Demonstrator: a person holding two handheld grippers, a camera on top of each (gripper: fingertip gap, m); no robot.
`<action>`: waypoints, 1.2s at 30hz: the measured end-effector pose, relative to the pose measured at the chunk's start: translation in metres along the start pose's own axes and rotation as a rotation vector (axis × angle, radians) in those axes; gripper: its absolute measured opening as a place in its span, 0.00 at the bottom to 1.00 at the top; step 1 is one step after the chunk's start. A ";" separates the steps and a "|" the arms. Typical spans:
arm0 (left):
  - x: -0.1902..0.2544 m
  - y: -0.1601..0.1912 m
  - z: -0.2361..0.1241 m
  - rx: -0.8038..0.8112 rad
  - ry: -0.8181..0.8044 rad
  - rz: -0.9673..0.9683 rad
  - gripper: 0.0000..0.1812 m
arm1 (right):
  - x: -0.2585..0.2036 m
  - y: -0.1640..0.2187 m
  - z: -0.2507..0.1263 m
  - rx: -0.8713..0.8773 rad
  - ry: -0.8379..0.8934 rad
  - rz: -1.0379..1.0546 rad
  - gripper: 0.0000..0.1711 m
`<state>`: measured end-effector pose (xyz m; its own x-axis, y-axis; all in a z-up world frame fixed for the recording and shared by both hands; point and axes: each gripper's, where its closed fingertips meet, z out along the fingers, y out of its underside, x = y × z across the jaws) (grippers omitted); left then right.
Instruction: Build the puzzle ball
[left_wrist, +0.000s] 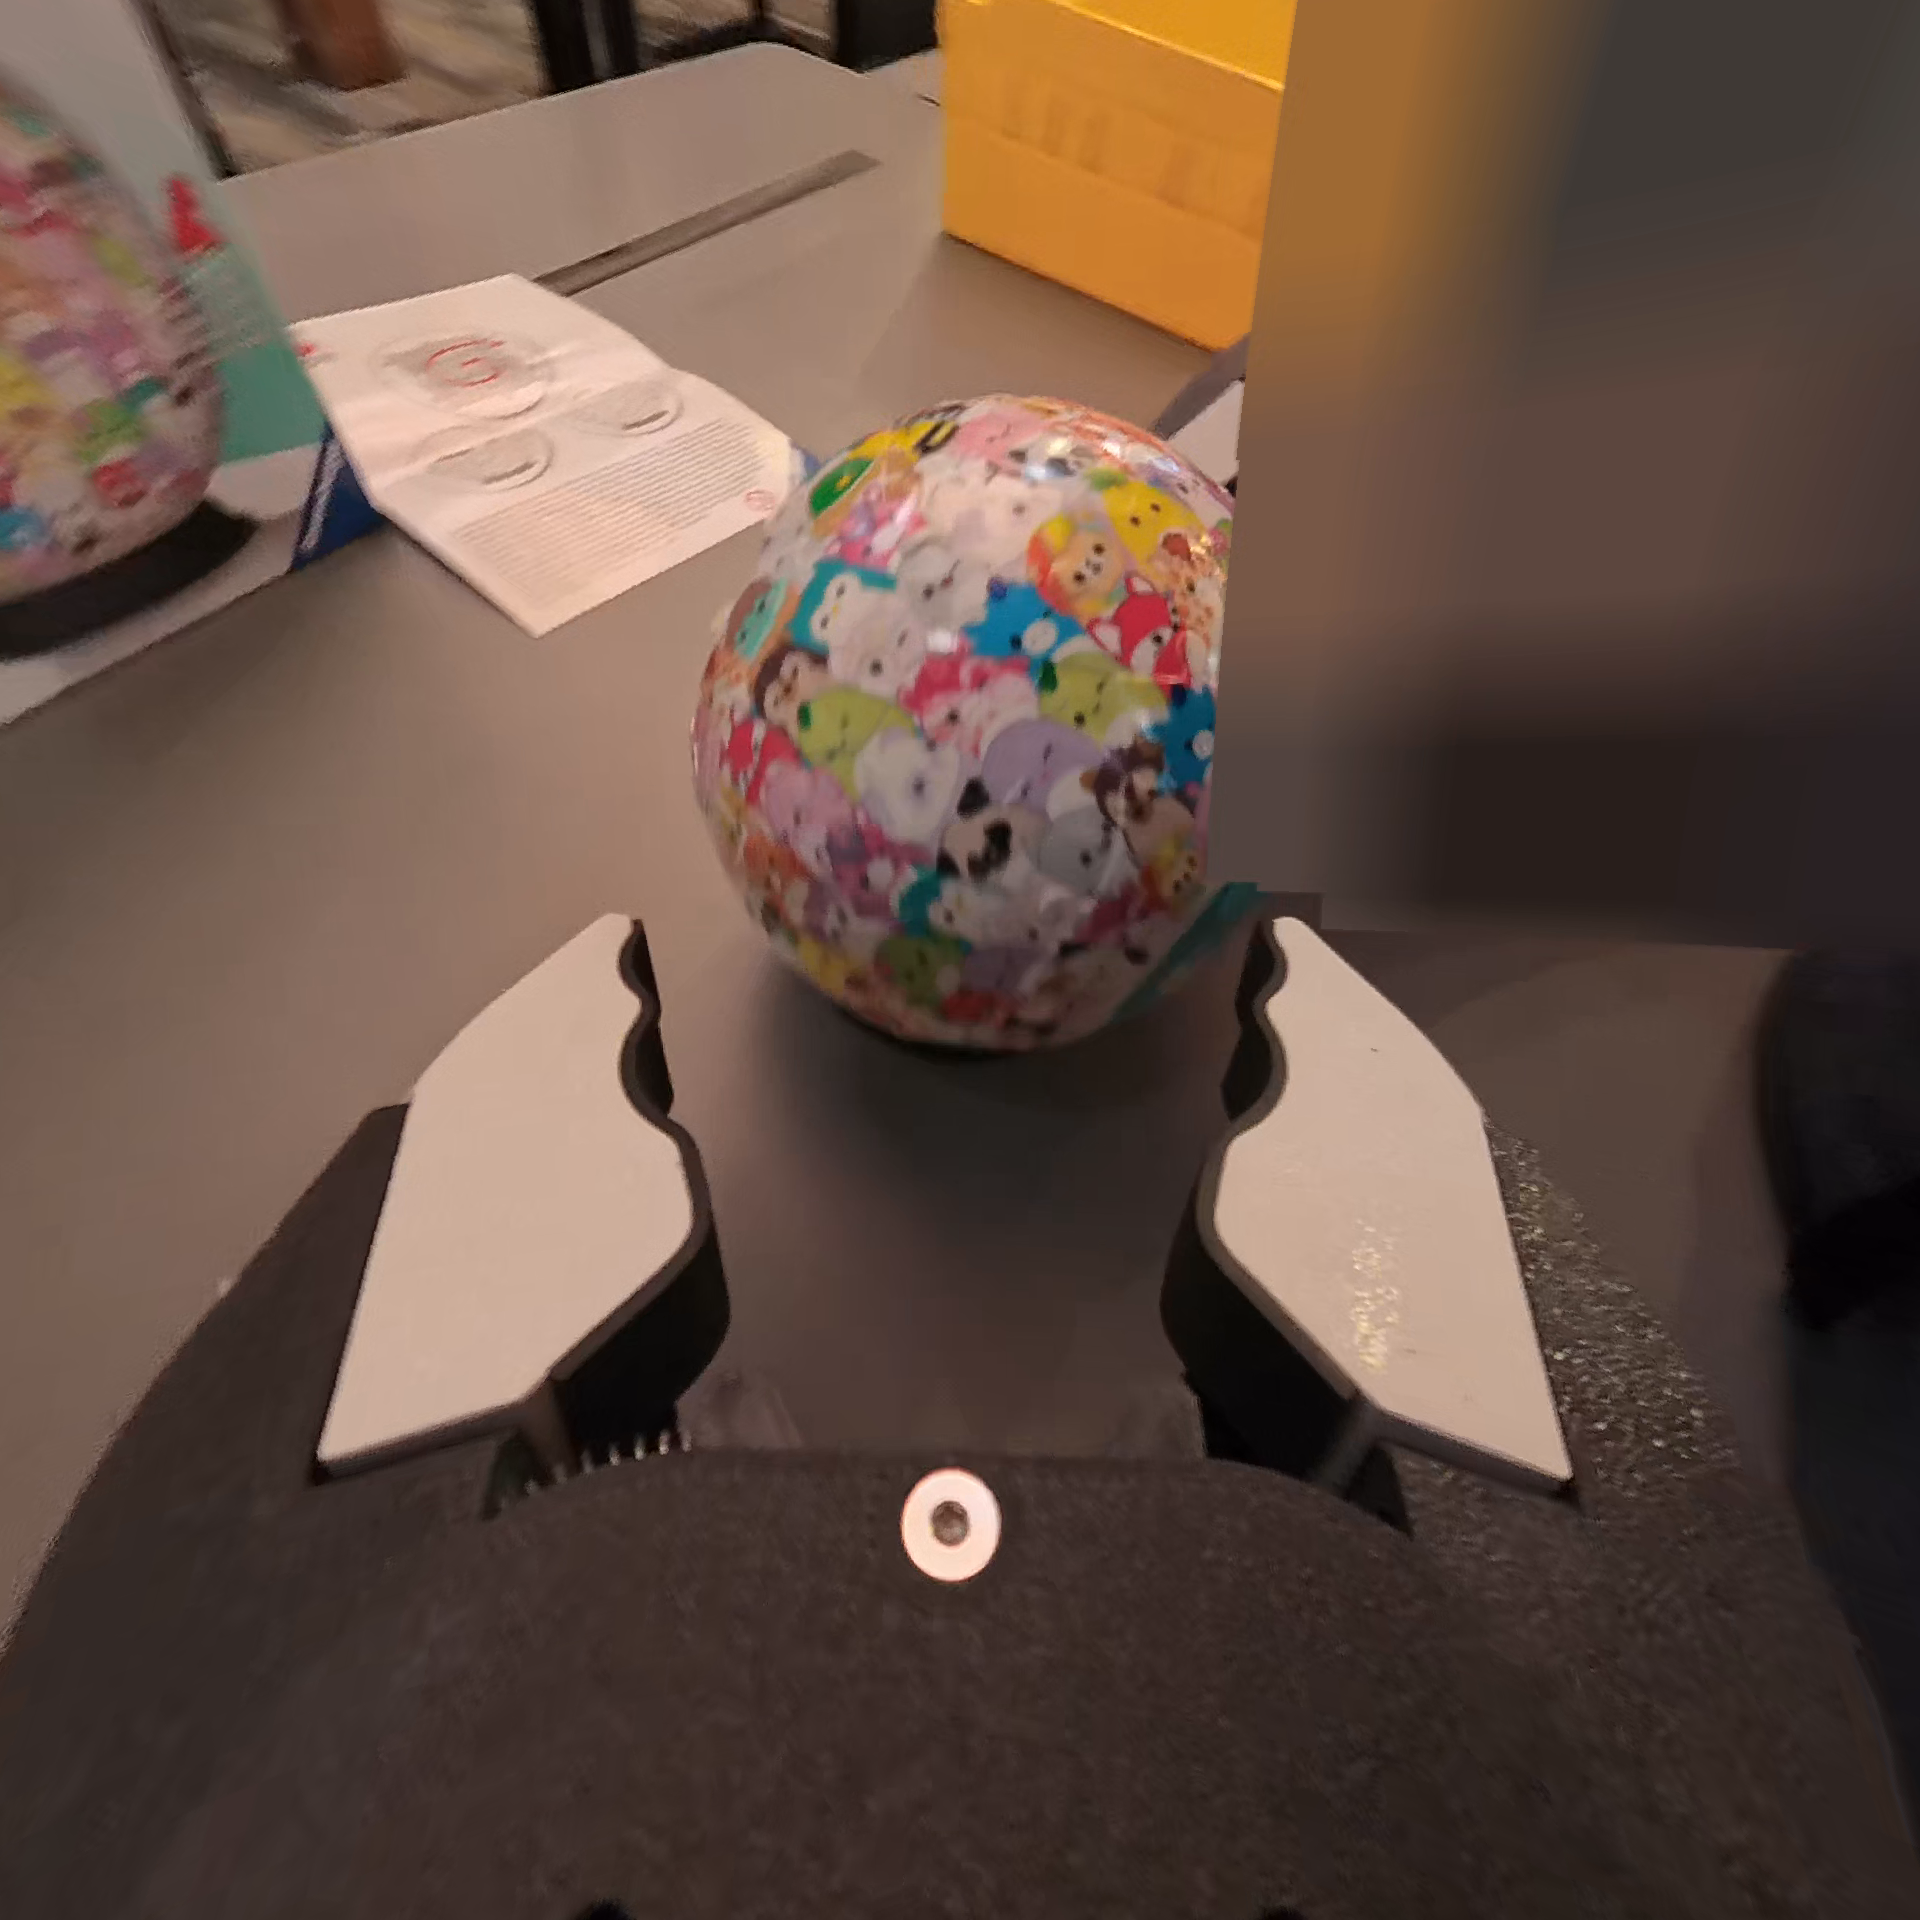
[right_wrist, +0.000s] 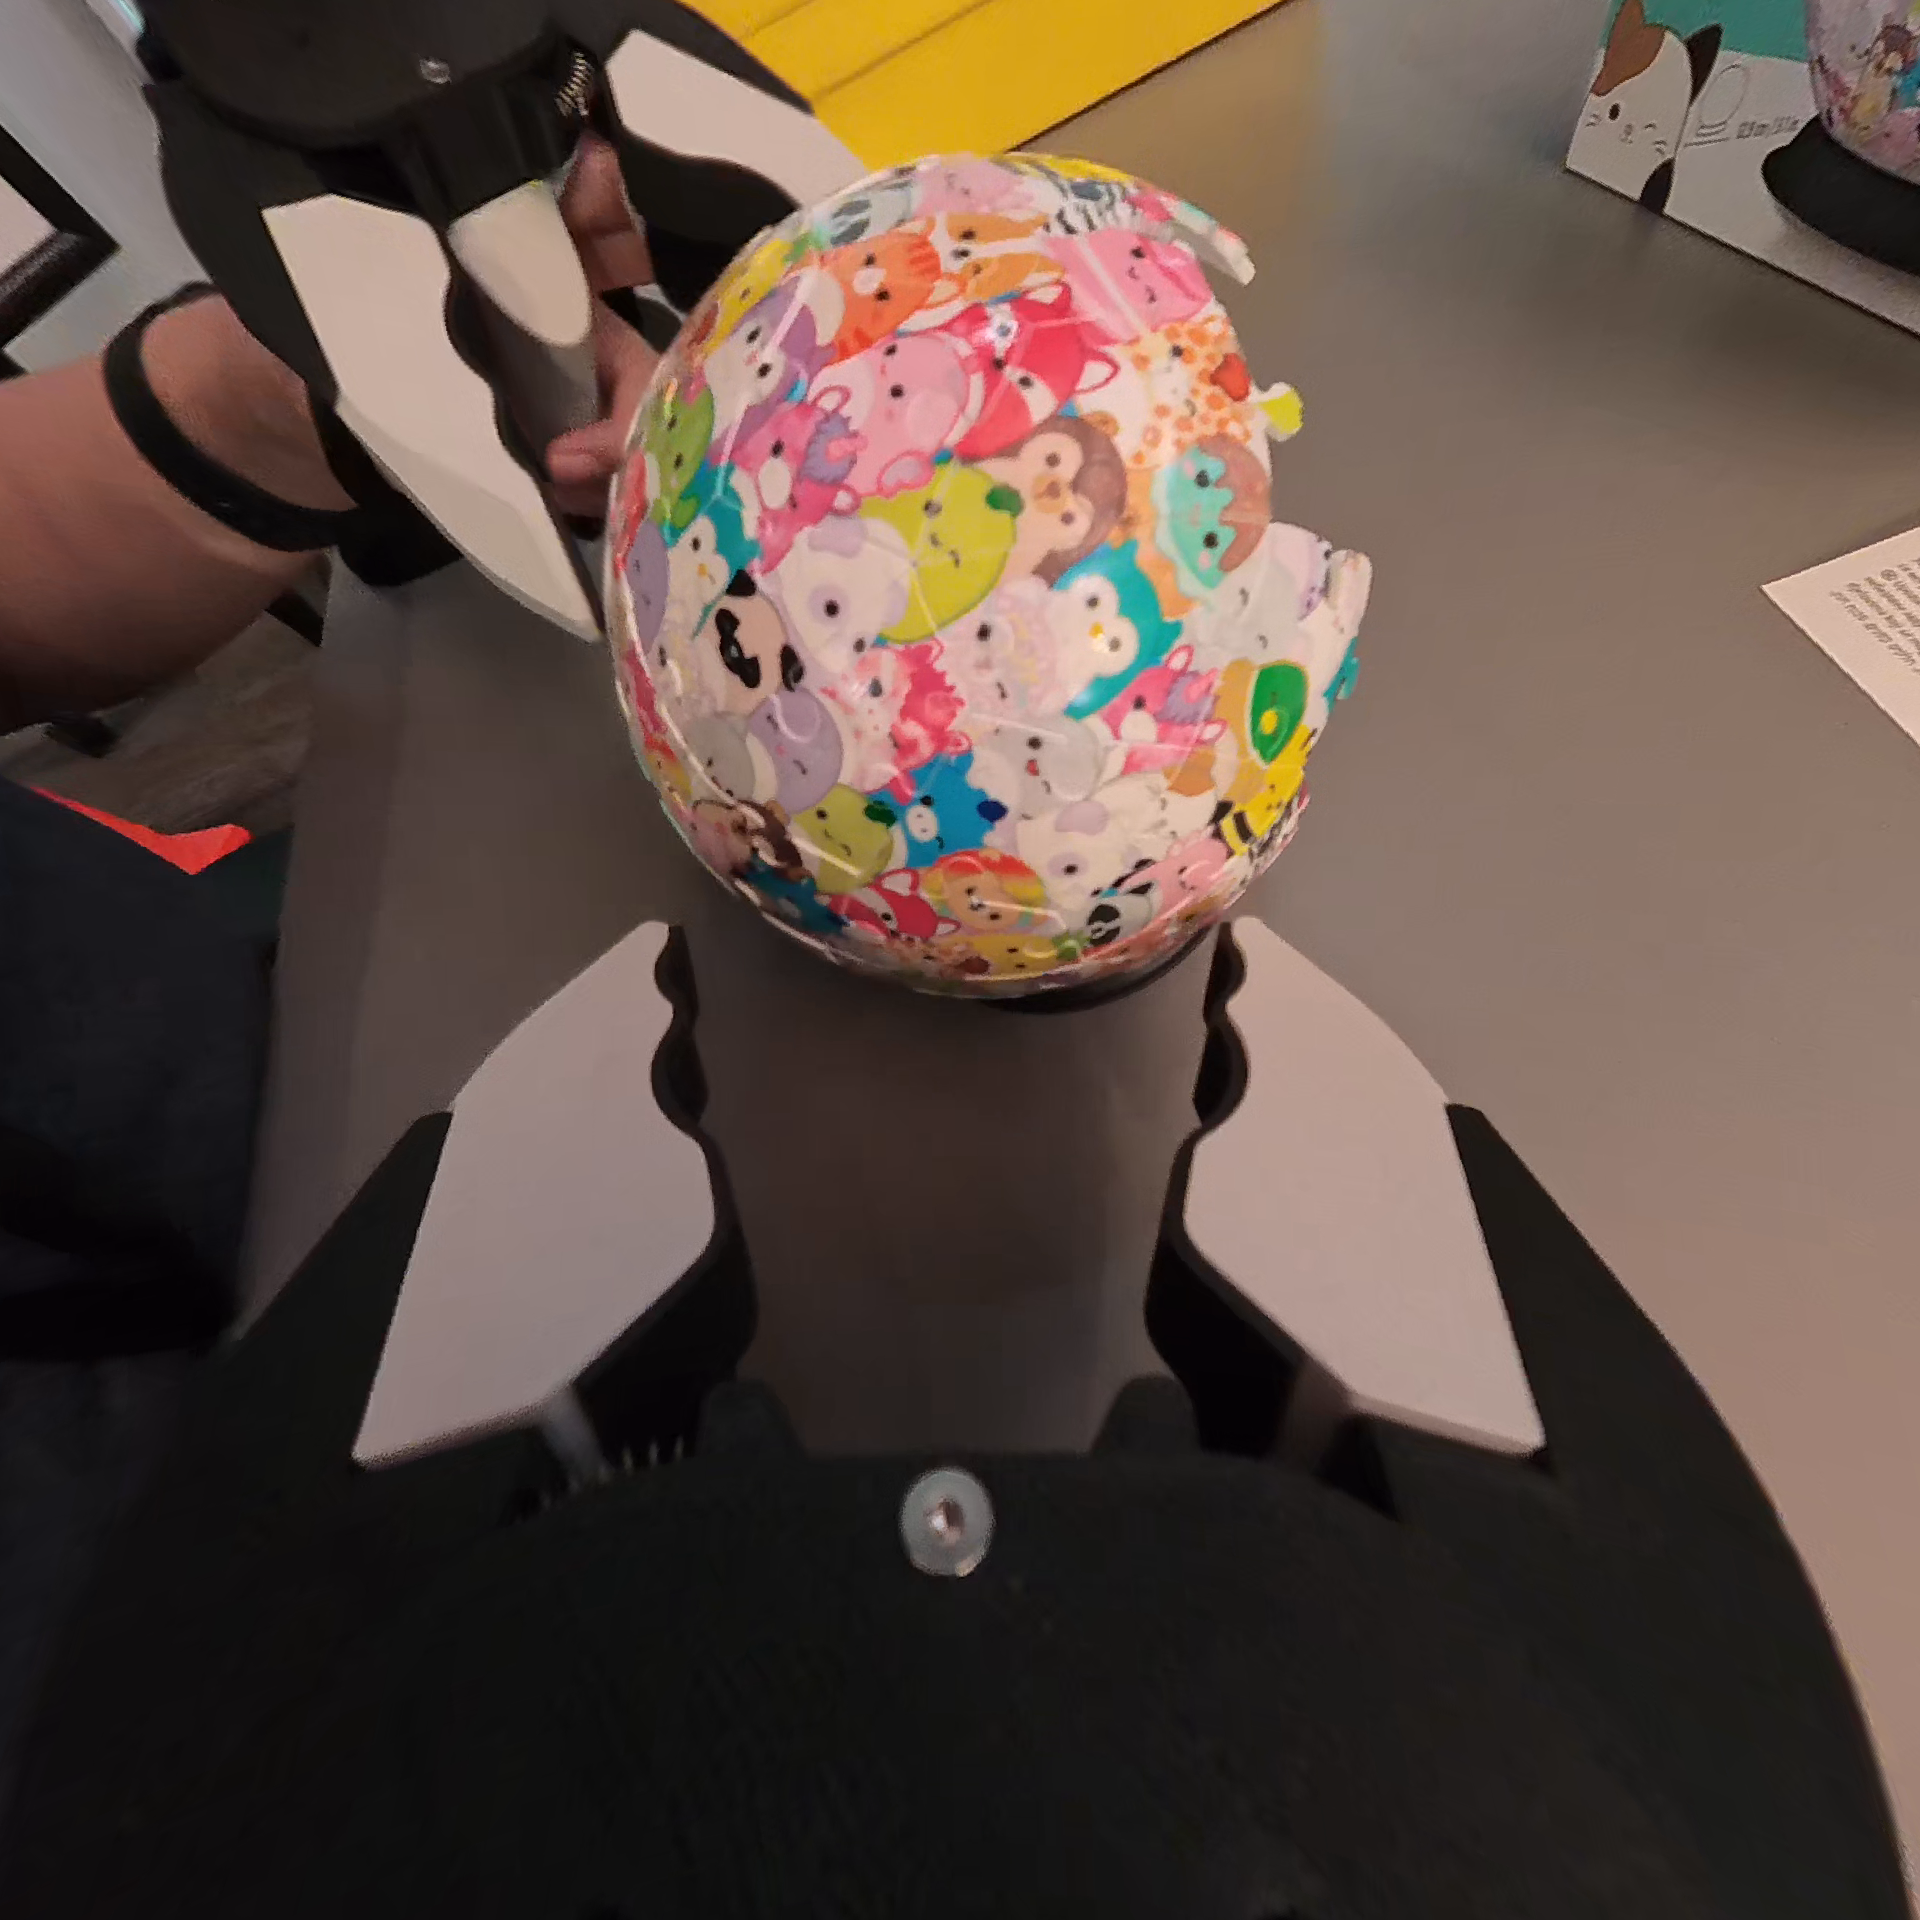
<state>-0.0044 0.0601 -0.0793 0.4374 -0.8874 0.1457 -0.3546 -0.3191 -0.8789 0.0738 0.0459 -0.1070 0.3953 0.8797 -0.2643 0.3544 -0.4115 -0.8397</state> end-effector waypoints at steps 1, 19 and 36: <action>0.002 0.004 -0.003 0.001 -0.016 -0.043 0.57 | 0.001 0.002 -0.001 -0.007 0.003 -0.007 0.56; 0.061 0.052 0.027 -0.106 -0.096 -0.299 0.53 | 0.004 0.032 -0.003 -0.222 -0.186 -0.003 0.64; 0.055 0.042 0.043 -0.084 -0.088 -0.294 0.59 | -0.013 0.026 0.019 -0.213 -0.289 -0.036 0.71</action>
<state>0.0403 0.0122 -0.1282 0.6002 -0.7217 0.3449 -0.2677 -0.5875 -0.7637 0.0622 0.0283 -0.1346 0.1344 0.9129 -0.3854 0.5444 -0.3930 -0.7410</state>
